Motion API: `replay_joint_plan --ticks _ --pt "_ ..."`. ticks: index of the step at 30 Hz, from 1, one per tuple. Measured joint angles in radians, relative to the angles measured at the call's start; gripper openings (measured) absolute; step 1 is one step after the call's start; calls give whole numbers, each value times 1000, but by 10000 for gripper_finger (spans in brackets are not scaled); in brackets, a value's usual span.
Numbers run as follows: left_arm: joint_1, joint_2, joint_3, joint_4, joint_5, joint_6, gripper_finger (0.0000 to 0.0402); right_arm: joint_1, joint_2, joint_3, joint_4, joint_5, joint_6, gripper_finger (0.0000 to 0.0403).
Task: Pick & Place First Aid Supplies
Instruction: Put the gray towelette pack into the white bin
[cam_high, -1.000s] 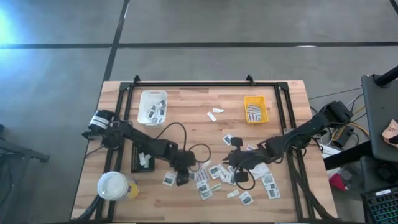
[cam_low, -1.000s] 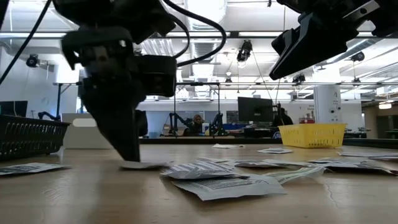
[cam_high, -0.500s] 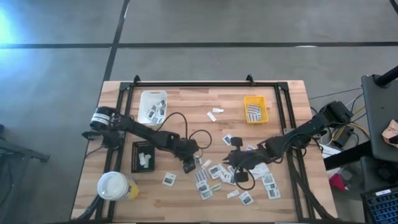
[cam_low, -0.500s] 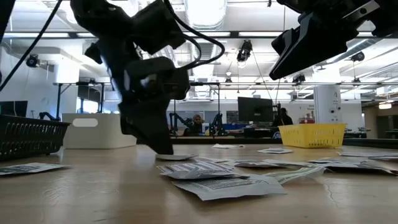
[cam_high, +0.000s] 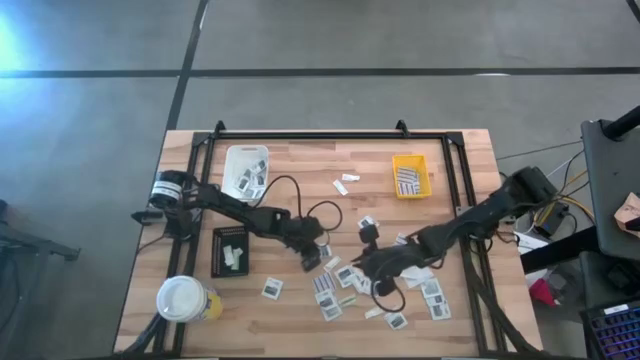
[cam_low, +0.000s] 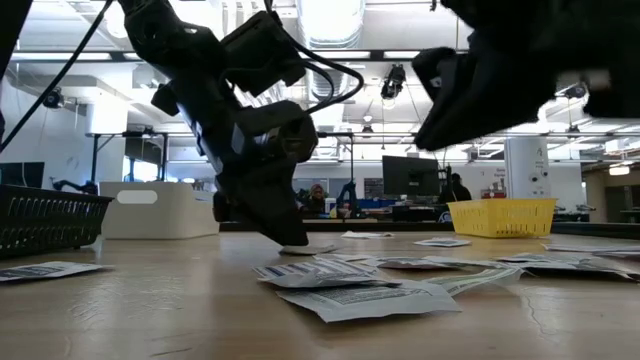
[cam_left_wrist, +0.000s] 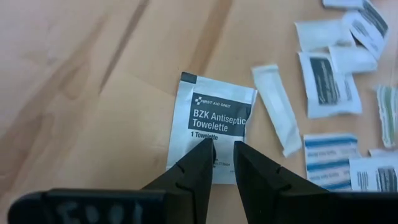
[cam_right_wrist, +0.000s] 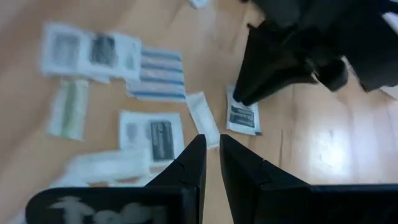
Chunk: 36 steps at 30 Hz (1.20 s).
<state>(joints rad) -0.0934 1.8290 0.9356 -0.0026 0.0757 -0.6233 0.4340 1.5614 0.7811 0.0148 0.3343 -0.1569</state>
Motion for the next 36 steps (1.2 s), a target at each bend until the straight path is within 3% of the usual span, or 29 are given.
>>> replay_joint_plan --ticks 6,11,21,36 --pt "0 0 0 2 -41 -89 92 -15 81 39 -3 168 -39 43" --pt "0 0 0 7 -42 -116 92 -21 146 104 -41 165 -133 53" --pt "0 -1 0 20 -27 -119 92 -32 281 302 -311 162 -210 97" --pt "1 -1 0 47 -4 -111 92 -72 458 417 -323 166 -386 79"
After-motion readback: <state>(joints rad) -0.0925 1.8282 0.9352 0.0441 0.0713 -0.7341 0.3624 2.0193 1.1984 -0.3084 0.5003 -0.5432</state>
